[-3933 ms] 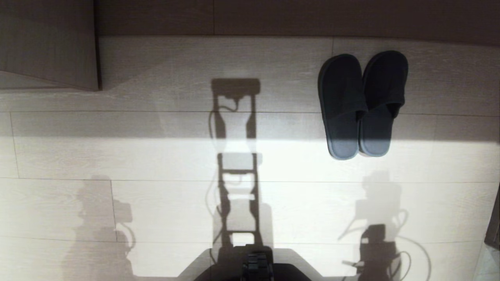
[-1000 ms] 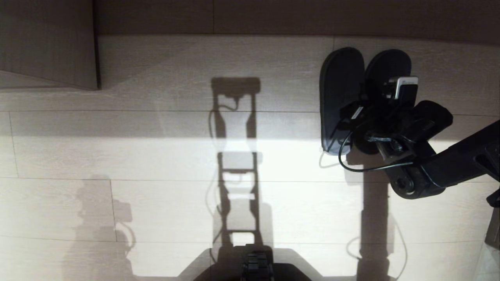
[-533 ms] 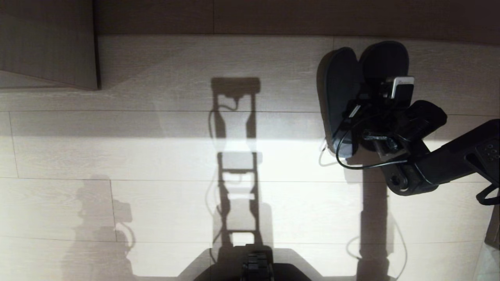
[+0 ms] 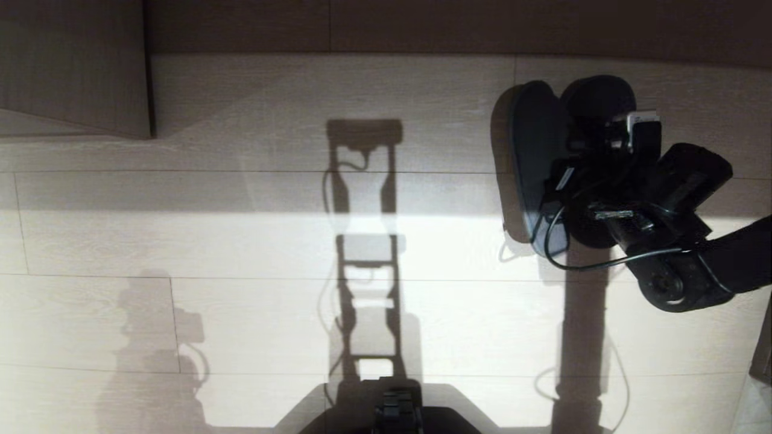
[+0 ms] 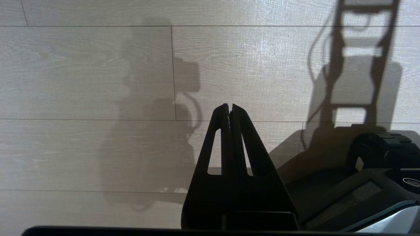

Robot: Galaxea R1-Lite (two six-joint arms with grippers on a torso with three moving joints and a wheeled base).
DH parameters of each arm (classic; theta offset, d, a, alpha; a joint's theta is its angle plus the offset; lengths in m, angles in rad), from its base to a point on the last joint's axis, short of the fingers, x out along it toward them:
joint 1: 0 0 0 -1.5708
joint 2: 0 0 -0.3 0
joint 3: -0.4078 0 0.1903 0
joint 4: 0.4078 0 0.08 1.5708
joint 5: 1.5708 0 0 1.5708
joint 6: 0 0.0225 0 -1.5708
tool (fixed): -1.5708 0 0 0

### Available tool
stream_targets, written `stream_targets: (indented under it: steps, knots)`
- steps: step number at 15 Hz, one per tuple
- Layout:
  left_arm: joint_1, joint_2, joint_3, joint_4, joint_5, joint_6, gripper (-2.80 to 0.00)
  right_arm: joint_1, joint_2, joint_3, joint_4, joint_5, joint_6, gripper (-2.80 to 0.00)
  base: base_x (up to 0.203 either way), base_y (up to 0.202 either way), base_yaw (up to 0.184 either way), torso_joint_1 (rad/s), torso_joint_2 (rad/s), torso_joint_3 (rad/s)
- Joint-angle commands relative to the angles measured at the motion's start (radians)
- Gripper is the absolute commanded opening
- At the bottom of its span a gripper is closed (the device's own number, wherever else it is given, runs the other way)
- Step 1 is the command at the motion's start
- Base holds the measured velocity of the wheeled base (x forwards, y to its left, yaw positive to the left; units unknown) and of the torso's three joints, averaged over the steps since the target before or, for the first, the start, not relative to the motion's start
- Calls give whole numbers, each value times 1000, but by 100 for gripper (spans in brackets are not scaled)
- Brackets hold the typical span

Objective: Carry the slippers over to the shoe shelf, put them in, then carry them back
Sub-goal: Pick up the slippers on the floor, then place the slippers into the shoe cabinet

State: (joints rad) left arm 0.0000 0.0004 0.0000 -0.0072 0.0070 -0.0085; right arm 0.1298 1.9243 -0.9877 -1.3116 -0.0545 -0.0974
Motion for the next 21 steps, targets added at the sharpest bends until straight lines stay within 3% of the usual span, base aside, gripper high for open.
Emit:
stream_targets:
  steps: [1, 5, 12, 18, 21]
  knots:
    - [1, 0, 0, 0, 1, -1, -280, 6, -253, 66, 110, 14, 3, -280, 0, 0, 0, 0, 0, 0]
    - [1, 0, 0, 0, 1, -1, -280, 19, -697, 236, 437, 63, 16, -280, 0, 0, 0, 0, 0, 0]
    - [0, 0, 0, 0, 1, -1, -280, -9, -1385, 367, 1060, 78, 14, -280, 0, 0, 0, 0, 0, 0]
    - [0, -1, 0, 0, 1, -1, -280, -85, -1699, 539, 1198, 84, 18, -280, 0, 0, 0, 0, 0, 0]
    - [2, 0, 0, 0, 1, 1, -280, -107, -1829, 610, 1329, 88, 19, -280, 0, 0, 0, 0, 0, 0]
